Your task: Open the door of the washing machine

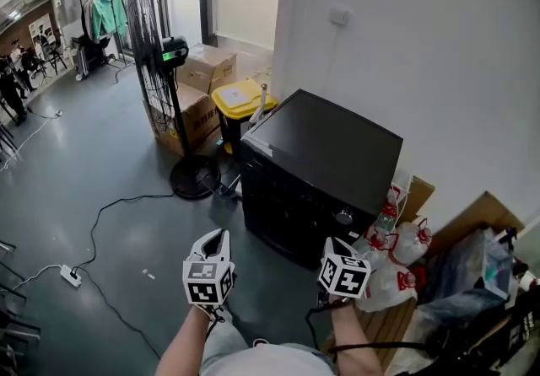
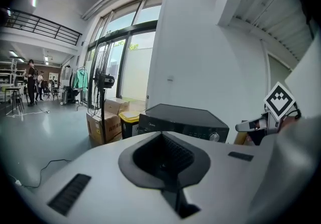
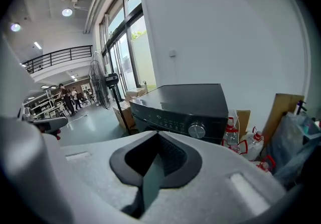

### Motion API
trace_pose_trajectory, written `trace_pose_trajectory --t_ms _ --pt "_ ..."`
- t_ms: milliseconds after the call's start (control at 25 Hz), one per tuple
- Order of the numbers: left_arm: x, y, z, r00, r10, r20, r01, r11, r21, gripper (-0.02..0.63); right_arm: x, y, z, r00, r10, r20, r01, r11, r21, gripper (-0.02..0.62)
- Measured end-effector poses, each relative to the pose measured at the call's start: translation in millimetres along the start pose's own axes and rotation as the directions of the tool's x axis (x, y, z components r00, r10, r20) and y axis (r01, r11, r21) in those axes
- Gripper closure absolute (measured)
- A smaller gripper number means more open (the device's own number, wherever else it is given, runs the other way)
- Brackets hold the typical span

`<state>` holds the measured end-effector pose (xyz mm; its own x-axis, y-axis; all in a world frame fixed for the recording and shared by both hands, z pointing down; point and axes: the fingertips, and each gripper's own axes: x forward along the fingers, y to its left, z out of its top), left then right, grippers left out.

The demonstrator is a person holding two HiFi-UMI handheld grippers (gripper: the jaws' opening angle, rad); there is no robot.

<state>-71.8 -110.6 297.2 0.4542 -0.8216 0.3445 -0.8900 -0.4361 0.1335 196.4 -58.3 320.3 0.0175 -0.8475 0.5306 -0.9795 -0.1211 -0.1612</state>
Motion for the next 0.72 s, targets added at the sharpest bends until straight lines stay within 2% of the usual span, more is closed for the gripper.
trace_pose_trajectory --t_ms 160,400,720 --pt "35 18 4 0.999 -0.042 -0.014 0.042 0.999 0.022 0.601 21 -7 4 0.998 -0.064 0.008 0.063 0.997 0.053 0.591" --pt "81 51 31 0.992 -0.120 -0.028 0.122 0.990 0.078 0.601 54 9 26 0.992 -0.128 0.018 0.125 0.986 0.109 0.591" --pt "136 94 57 0.971 -0.231 -0.063 0.238 0.960 0.147 0.601 101 36 53 0.975 -0.216 0.048 0.202 0.958 0.202 0.591"
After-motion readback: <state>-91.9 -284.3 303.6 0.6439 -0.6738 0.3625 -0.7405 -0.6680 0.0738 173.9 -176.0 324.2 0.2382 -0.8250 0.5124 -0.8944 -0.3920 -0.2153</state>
